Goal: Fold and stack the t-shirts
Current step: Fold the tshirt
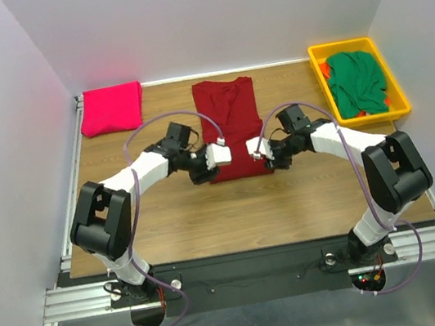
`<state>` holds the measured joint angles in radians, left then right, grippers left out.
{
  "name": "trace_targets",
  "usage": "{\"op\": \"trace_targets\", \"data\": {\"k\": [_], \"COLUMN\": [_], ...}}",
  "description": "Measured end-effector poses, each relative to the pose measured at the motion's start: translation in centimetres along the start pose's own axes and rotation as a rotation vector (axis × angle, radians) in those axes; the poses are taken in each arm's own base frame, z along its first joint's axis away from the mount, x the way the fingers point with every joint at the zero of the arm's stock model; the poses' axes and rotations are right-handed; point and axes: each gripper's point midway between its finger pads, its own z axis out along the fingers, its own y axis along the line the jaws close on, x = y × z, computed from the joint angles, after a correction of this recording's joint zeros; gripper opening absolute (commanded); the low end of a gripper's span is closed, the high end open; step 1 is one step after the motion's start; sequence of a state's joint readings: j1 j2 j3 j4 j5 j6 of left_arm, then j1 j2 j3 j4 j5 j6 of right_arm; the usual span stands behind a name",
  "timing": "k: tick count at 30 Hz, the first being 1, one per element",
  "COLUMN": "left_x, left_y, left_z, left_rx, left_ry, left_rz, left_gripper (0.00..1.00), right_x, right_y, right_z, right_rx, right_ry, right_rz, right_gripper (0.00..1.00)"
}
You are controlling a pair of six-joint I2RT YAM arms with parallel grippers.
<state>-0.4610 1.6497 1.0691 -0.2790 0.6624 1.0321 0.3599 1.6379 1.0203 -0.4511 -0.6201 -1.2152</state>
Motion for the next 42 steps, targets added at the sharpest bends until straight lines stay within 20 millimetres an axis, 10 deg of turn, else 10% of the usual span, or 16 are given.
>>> {"op": "trace_targets", "data": {"k": [5, 14, 22, 32, 42], "left_x": [0.8, 1.5, 2.4, -1.0, -3.6], "left_y": [-4.0, -3.3, -3.0, 3.2, -1.2], "left_z": [2.2, 3.7, 4.6, 0.7, -2.6], "left_rx": [0.083, 0.058, 0.059, -0.053, 0.024], "left_ry": [0.035, 0.063, 0.088, 0.034, 0.018], "left_rz": [0.029, 0.054, 0.045, 0.034, 0.120], "left_gripper": [0.59, 0.52, 0.04, 0.00, 0.00], "right_x": [0.3, 2.0, 2.1, -0.2, -4.4], "right_y": [1.8, 2.7, 1.7, -2.4, -1.1], "right_z": [1.0, 2.7, 2.9, 0.2, -5.3], "right_rx": [-0.039, -0.052, -0.008, 0.141, 0.193], "right_ry": [0.010, 0.038, 0.045, 0.061, 0.015], "right_rz": [-0.001, -0.002, -0.001, 0.090, 0.078], "right_gripper": [0.46, 0.38, 0.01, 0.00, 0.01]}}
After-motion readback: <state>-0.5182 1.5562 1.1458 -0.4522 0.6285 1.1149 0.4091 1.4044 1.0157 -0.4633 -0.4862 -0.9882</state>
